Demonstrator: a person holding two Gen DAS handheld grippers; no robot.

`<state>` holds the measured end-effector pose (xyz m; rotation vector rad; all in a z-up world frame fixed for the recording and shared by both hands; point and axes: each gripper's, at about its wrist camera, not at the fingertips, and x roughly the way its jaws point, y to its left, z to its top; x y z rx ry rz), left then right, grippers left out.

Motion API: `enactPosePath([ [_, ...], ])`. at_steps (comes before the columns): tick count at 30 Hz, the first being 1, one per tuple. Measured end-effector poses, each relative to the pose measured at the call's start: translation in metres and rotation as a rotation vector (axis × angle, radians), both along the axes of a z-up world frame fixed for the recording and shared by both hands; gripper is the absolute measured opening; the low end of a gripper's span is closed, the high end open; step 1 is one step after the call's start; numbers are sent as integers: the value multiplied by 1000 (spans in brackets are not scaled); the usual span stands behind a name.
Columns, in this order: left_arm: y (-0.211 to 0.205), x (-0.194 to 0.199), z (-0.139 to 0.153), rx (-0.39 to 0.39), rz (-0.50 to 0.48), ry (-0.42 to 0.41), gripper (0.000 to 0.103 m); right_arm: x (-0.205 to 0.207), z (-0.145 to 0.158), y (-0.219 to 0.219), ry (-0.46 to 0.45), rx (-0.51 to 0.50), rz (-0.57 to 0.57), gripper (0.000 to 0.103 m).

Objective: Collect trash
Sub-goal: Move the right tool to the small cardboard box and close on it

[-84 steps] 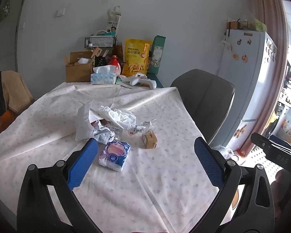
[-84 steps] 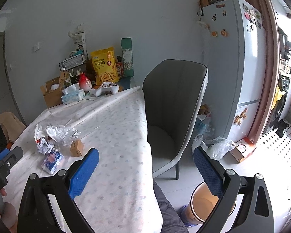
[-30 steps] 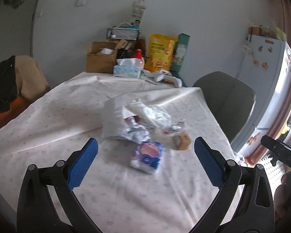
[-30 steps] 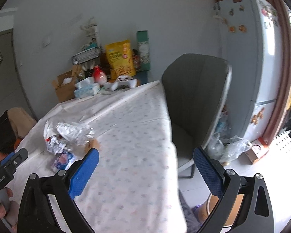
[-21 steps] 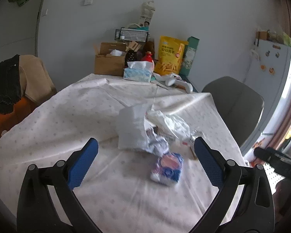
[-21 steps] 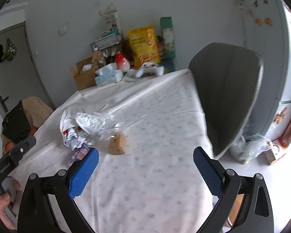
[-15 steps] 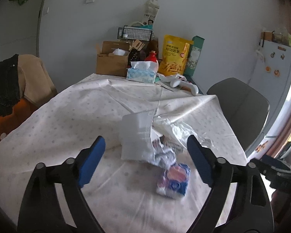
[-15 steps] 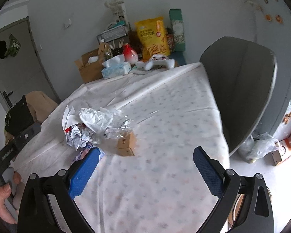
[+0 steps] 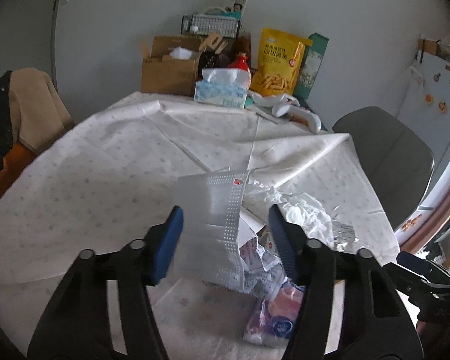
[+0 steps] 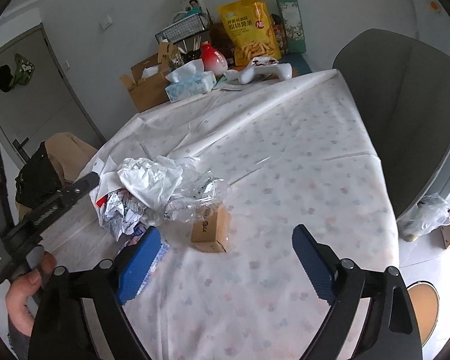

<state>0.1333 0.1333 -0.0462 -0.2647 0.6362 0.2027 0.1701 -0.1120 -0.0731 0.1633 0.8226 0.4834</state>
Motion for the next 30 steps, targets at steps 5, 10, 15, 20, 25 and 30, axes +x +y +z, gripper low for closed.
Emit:
enactPosePath([
  [5,6,6,-7,-30,1,16,17,11,-3,12,38,21,29,82],
  [10,14,-1,-3,-21,14,12,4,18,-5,31,53,25,56,82],
  [15,35,-20,4,-20,84,-8,3,29,-12,51,77,9,89,82],
  [20,50,-39,14,-6,127,-37,3,38,-17,53,108,31,76,78],
  [25,49,-46,18,0,130,-47,3,40,-20,48,138,31,65,51],
  [30,45,-48,13,-21,119,-43,3,34,-19,38,151,69,77,19],
])
